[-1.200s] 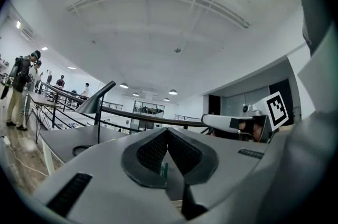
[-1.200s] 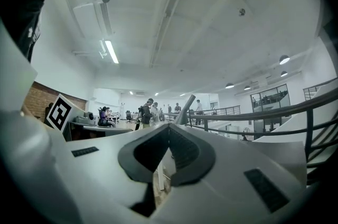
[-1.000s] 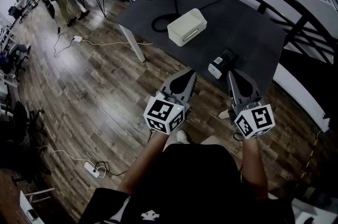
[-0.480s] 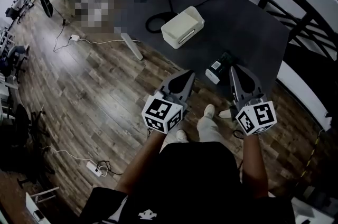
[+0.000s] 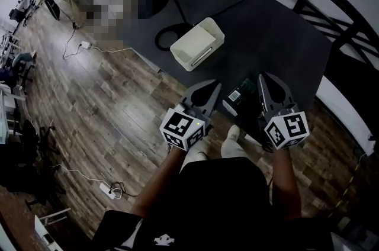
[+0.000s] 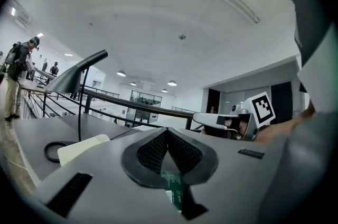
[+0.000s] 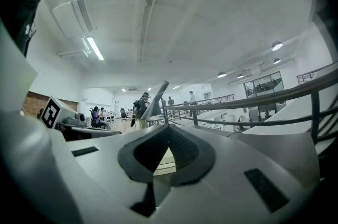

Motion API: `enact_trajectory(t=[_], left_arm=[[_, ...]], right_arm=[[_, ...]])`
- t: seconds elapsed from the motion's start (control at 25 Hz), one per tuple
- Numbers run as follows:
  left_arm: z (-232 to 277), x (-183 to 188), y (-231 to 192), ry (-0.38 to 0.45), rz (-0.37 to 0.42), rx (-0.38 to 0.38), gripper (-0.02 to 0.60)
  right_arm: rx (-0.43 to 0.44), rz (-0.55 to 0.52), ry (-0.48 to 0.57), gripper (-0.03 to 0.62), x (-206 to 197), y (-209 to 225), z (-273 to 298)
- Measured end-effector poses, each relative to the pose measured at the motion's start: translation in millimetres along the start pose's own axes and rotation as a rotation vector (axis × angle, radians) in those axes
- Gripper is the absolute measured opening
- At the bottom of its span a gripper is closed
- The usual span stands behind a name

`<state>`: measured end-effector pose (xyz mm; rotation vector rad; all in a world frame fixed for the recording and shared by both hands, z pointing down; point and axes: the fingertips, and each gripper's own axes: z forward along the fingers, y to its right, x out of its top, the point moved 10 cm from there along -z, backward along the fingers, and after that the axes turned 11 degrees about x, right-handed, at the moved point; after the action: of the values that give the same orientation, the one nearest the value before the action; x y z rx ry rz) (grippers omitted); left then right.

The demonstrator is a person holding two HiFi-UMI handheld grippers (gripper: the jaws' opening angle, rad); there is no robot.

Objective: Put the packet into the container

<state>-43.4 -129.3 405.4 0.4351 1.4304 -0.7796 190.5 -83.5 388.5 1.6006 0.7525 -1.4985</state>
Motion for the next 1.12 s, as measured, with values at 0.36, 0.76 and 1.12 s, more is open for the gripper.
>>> enact_trajectory(t=[0.36, 0.76, 1.12], left_arm=[[58.6, 2.8, 0.3, 0.043, 0.022, 0.004, 0.006], [85.0, 16.5, -1.4, 0.167, 0.026, 0.106, 0.006], [83.7, 17.4, -5.4, 0.133, 0.001, 0.149, 0.006]], right_arm=[[0.045, -0.033, -0.015, 0.005, 11.3, 68.9, 30.9], [0.145, -0.031, -0.014, 0.005, 15.6, 95.3, 52.0], [0.140, -0.006, -0.042, 0.005, 3.2, 81.1, 59.5]])
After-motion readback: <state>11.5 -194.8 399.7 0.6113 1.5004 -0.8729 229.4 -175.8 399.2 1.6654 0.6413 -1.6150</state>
